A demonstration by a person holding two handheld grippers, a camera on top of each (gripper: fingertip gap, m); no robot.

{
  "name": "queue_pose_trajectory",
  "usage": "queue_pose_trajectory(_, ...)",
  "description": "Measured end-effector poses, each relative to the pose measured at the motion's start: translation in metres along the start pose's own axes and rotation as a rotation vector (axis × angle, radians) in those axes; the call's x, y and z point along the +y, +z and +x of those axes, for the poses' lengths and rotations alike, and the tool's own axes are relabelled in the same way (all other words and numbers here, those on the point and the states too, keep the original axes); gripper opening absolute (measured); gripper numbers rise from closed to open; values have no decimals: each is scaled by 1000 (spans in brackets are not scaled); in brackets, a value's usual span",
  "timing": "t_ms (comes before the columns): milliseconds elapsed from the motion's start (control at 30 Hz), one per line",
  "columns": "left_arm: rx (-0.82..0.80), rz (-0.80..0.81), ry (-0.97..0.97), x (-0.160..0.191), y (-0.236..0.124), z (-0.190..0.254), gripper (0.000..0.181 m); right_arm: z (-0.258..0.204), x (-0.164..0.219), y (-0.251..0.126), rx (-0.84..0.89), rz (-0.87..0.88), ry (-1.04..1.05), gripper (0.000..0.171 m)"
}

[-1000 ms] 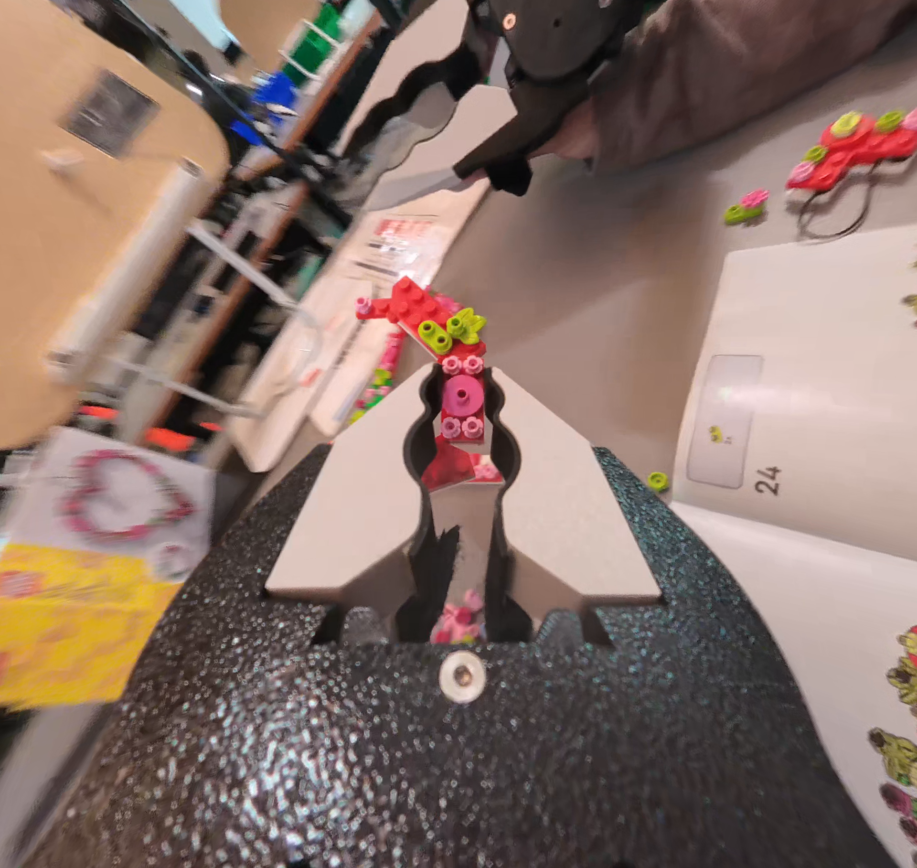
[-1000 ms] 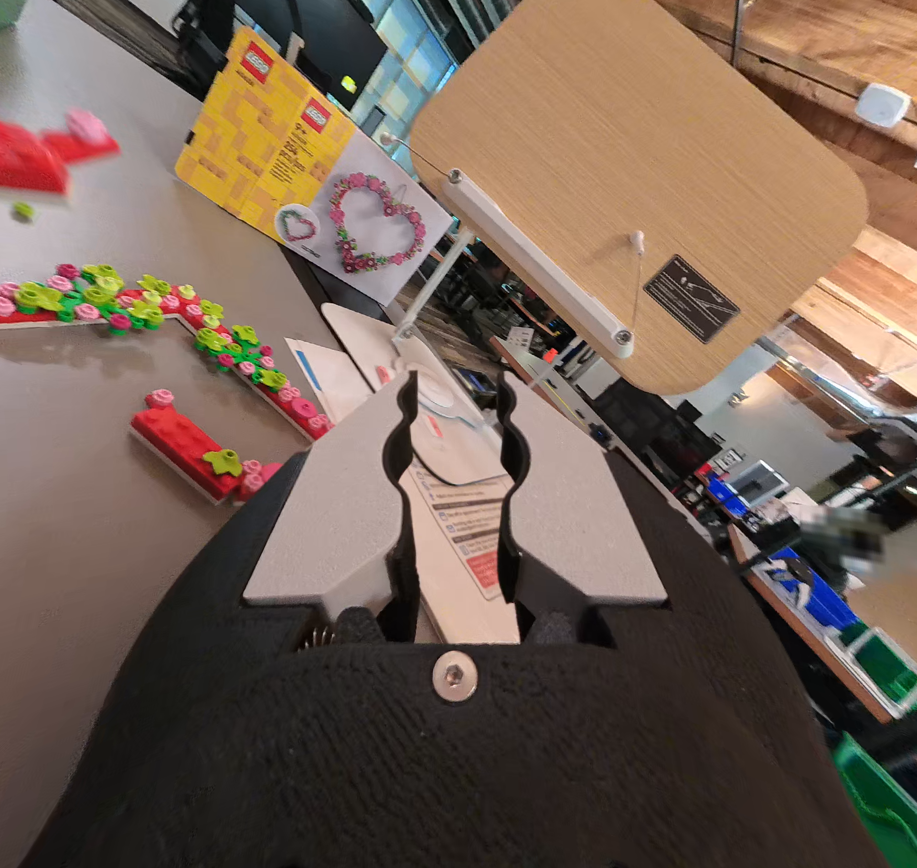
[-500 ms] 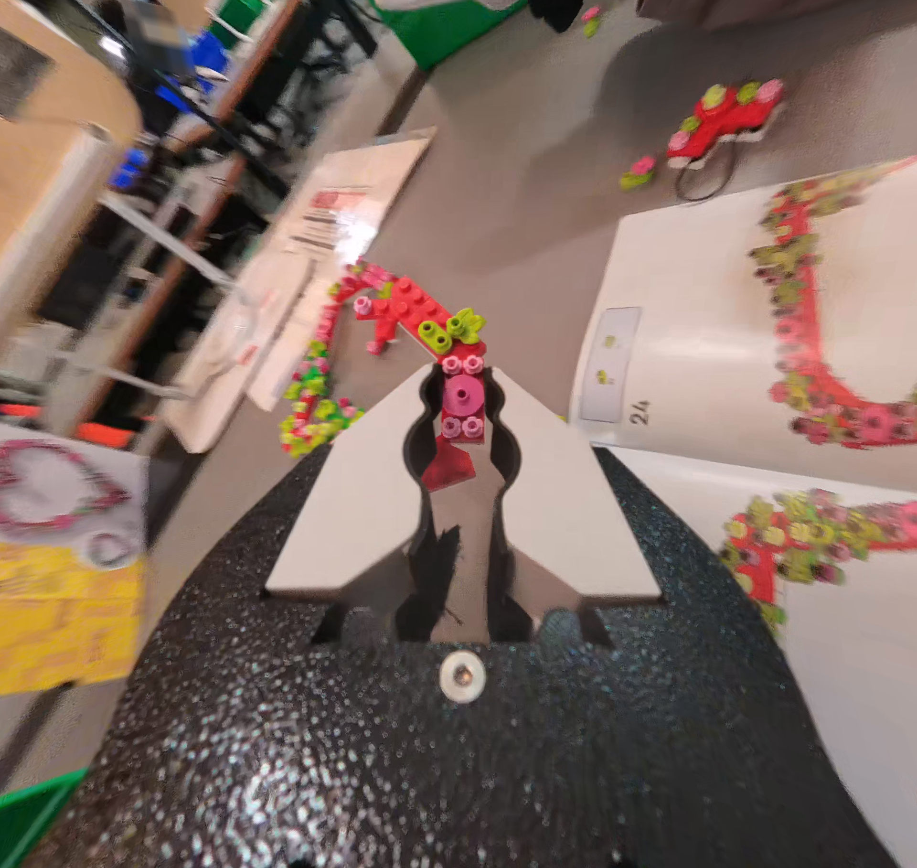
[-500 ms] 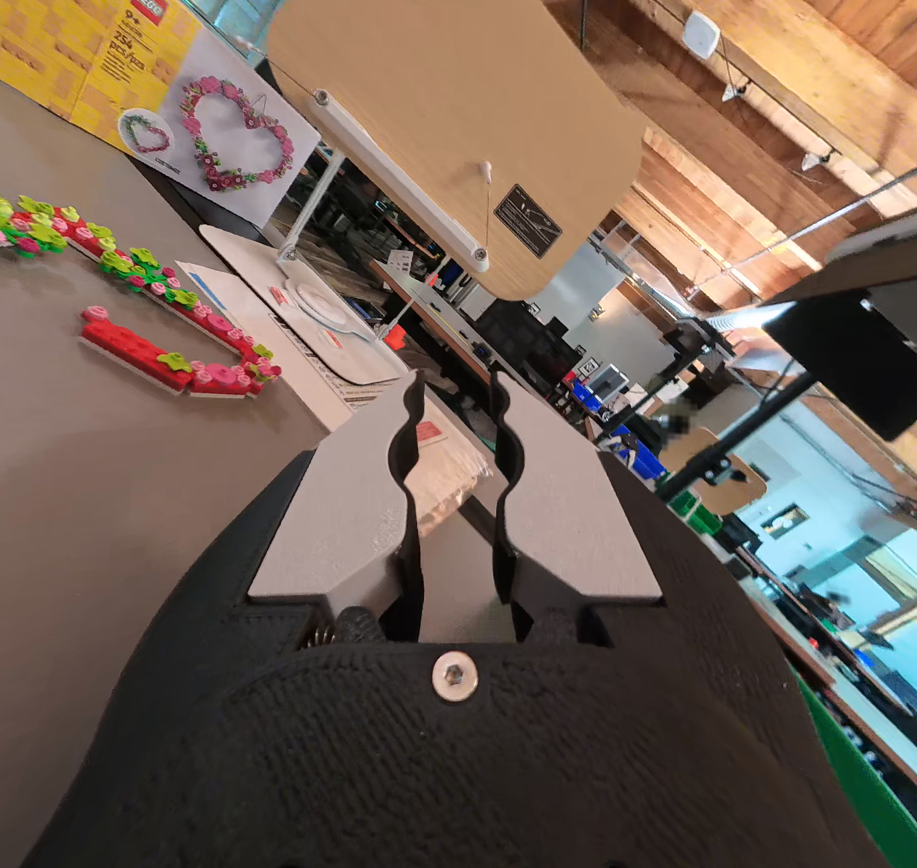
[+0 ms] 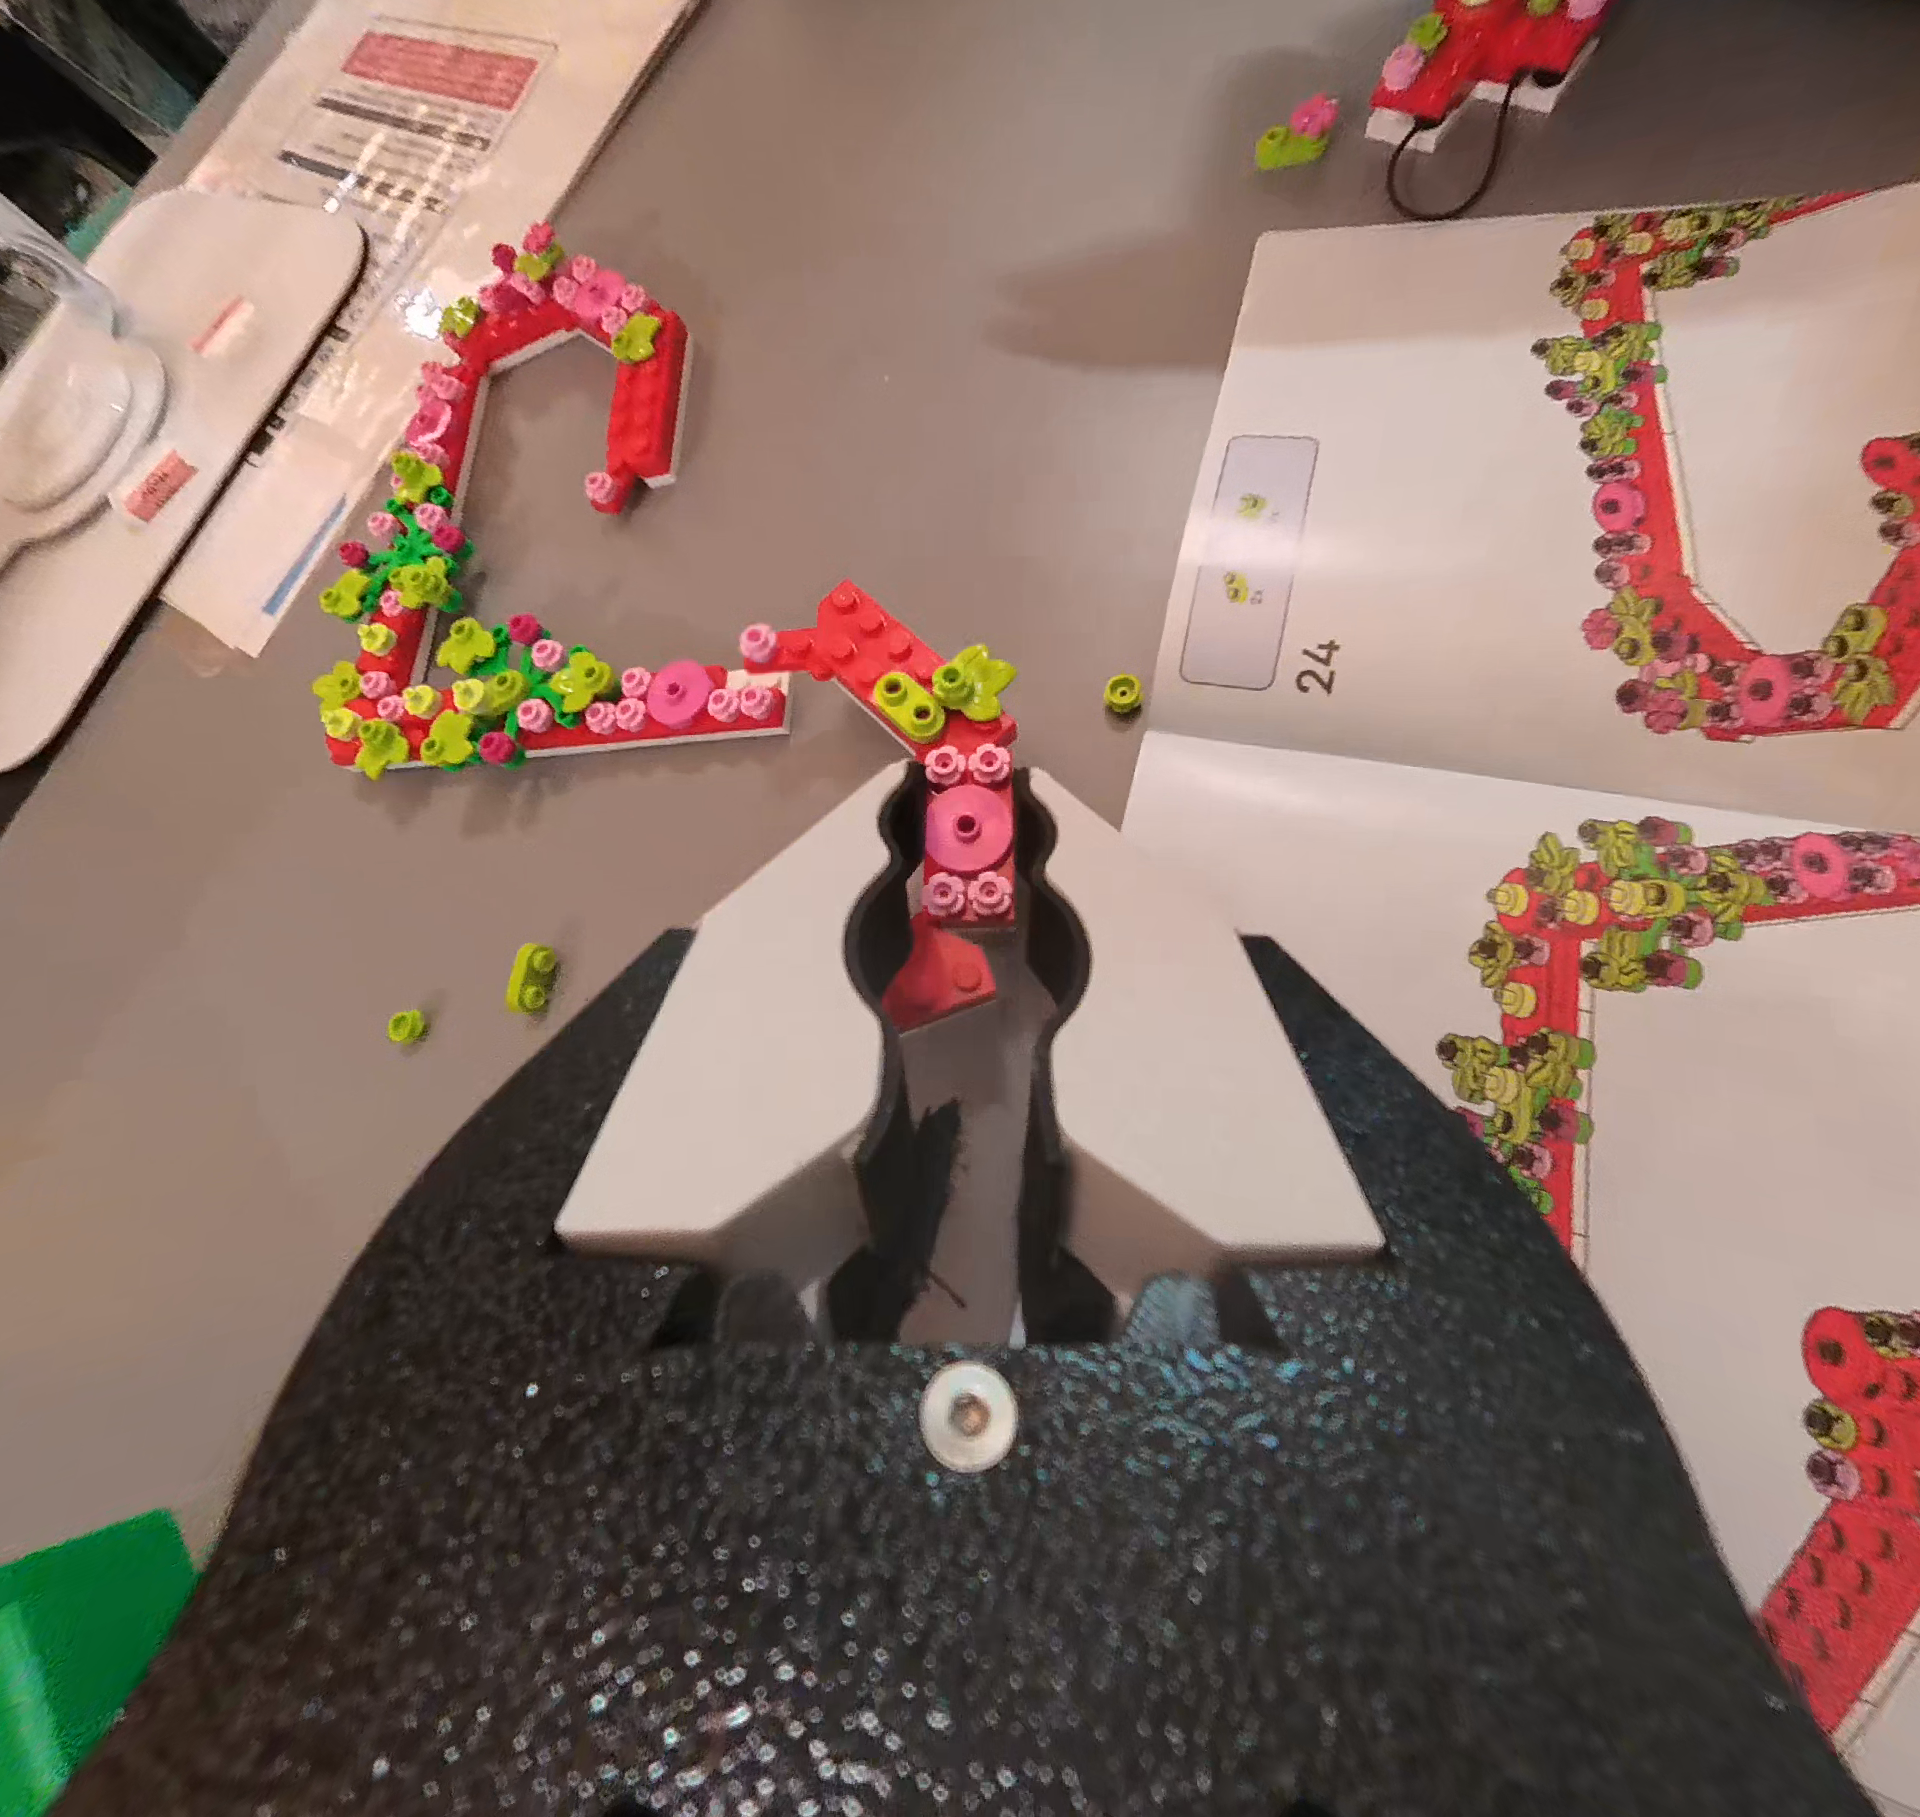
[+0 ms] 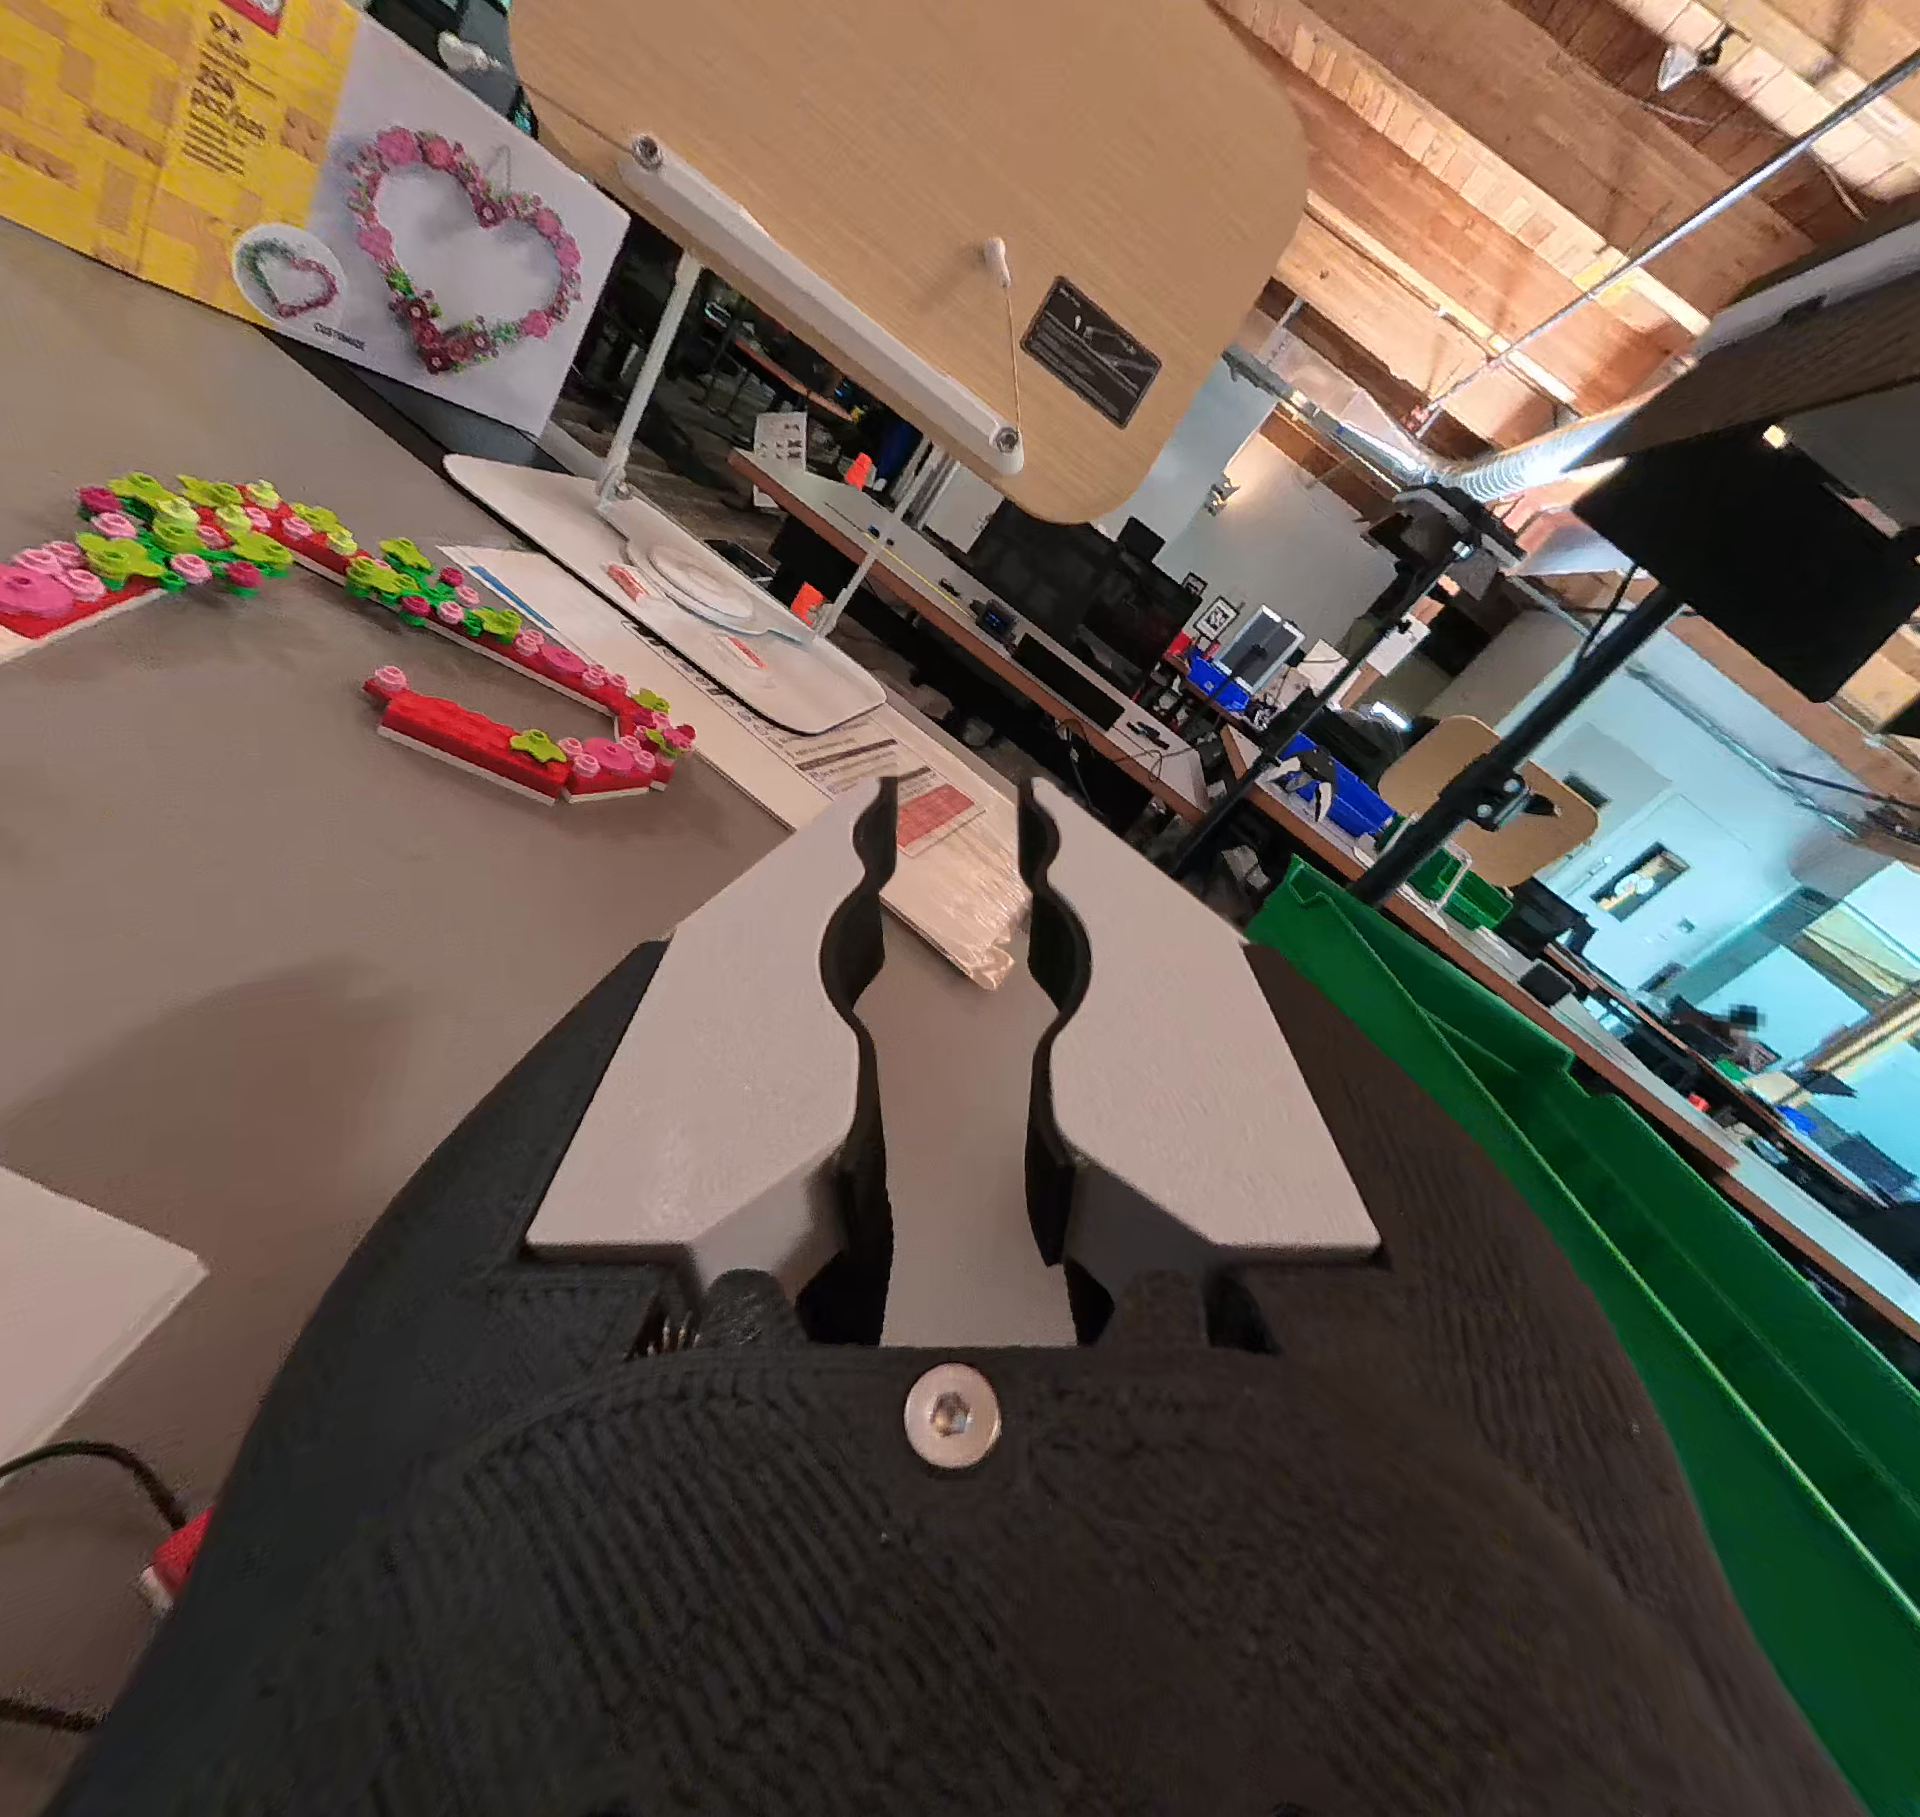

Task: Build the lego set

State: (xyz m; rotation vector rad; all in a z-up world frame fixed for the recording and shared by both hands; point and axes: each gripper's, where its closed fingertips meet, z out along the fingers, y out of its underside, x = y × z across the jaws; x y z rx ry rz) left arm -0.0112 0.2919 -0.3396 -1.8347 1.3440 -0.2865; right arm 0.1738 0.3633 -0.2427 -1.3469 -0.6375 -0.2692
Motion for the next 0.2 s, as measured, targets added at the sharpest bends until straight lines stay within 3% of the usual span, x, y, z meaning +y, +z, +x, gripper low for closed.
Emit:
queue_pose_trajectory(33,-1,-11,-2,2,1,0,15,1,3,1,6,-13,6,21)
queue_pose_trajectory(200,20,-38,-54,8,4,2,15,10,9,2,32,-33,70,21)
